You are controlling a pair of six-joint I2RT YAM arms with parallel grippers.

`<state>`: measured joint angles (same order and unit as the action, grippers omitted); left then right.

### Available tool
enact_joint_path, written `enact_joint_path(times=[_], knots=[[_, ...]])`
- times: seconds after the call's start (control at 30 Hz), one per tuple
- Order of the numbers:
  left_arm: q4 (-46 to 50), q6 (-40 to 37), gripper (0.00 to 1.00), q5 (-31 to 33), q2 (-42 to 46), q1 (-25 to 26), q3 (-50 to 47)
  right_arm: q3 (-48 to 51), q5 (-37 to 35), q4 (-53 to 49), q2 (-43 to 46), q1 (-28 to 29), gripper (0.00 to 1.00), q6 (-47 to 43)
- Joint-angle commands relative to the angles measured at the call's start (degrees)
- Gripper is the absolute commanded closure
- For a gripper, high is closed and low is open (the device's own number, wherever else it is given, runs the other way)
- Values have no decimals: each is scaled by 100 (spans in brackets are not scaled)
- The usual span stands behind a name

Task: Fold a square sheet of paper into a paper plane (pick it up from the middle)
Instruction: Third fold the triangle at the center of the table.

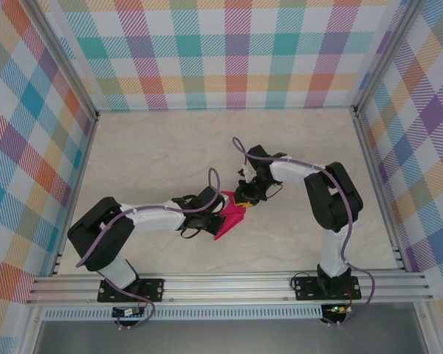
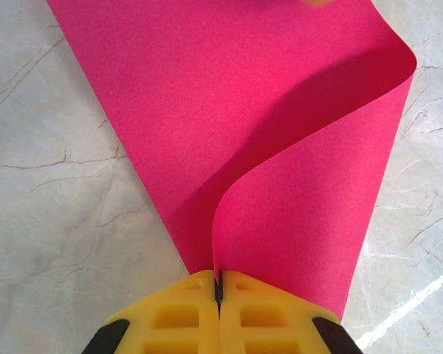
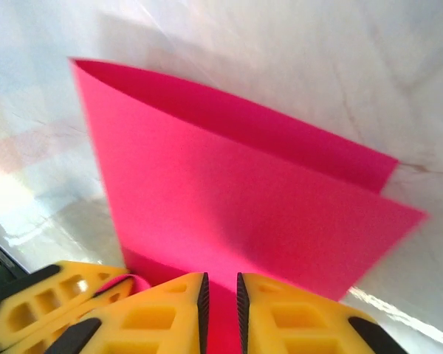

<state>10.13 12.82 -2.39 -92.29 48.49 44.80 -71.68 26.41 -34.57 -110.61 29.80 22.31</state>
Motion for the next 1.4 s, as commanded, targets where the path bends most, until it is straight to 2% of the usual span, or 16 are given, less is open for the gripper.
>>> enact_joint_path(times=[0.0,0.07,0.27,0.4,0.73,0.97,1.13,1.37], knots=[[110,118,100,93,40,-58,-202,76,-315,214,705,-80,80,306],[129,137,100,157,92,-61,-215,327,-389,337,935,-80,80,414],[70,133,100,47,128,-59,-217,953,-12,827,1204,-80,84,649],[37,129,100,-13,90,-63,-197,649,64,817,732,-50,86,544],[124,151,100,-39,48,-56,-45,-213,-304,263,-438,84,86,98],[276,110,100,269,260,-66,13,-215,-776,-24,-619,114,89,-147],[267,122,100,285,264,-54,-22,-206,-713,19,-620,118,89,-121],[95,124,100,0,143,-60,-56,-200,-439,117,-585,114,88,-64]])
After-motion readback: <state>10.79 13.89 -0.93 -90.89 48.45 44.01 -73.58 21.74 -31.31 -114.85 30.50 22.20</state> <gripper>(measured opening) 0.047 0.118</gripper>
